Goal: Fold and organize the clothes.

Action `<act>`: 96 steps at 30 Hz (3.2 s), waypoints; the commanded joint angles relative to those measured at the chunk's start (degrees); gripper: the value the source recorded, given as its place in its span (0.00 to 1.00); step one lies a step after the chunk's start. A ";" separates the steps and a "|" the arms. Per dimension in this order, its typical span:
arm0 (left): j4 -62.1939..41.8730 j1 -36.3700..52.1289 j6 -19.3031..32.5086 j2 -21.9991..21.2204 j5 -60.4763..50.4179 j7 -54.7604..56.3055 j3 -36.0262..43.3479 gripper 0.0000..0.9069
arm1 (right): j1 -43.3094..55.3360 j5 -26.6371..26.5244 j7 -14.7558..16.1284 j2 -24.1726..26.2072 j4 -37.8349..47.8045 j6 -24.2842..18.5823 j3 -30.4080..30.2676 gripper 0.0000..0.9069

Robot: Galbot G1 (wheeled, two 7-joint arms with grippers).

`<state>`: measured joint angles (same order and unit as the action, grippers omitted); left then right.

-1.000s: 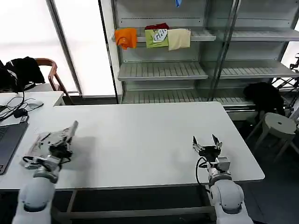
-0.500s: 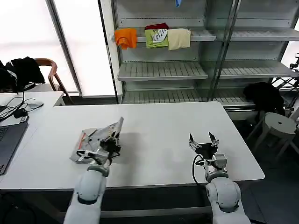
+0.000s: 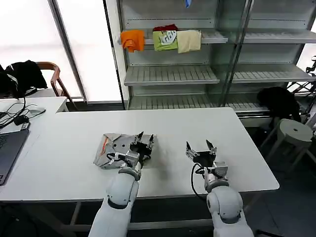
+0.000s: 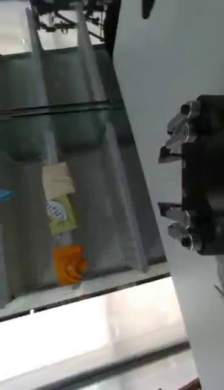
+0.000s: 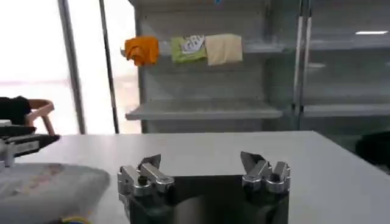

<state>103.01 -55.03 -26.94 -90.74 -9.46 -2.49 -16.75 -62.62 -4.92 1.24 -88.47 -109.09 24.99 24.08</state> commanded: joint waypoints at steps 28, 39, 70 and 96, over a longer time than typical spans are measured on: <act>8.69 -3.09 -3.89 14.52 18.73 2.94 -16.81 1.00 | 6.29 -26.91 -5.06 -5.53 12.38 8.30 -12.07 0.00; 8.48 -3.77 -3.75 14.76 19.37 2.96 -18.17 1.00 | 5.82 -28.80 -10.34 -5.46 9.51 8.27 -9.05 0.00; 8.24 -6.19 -3.70 15.95 22.81 2.25 -20.34 1.00 | -0.76 -30.56 -8.48 6.07 0.36 8.16 -1.11 1.00; 9.27 -8.64 -2.53 14.54 22.36 1.95 -19.34 1.00 | 4.65 -28.28 -5.50 -5.06 11.76 8.23 -7.93 0.00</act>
<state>112.19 -63.39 -29.57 -76.17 12.95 -0.55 -36.02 -58.72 -35.06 -4.60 -91.94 -99.79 33.22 17.50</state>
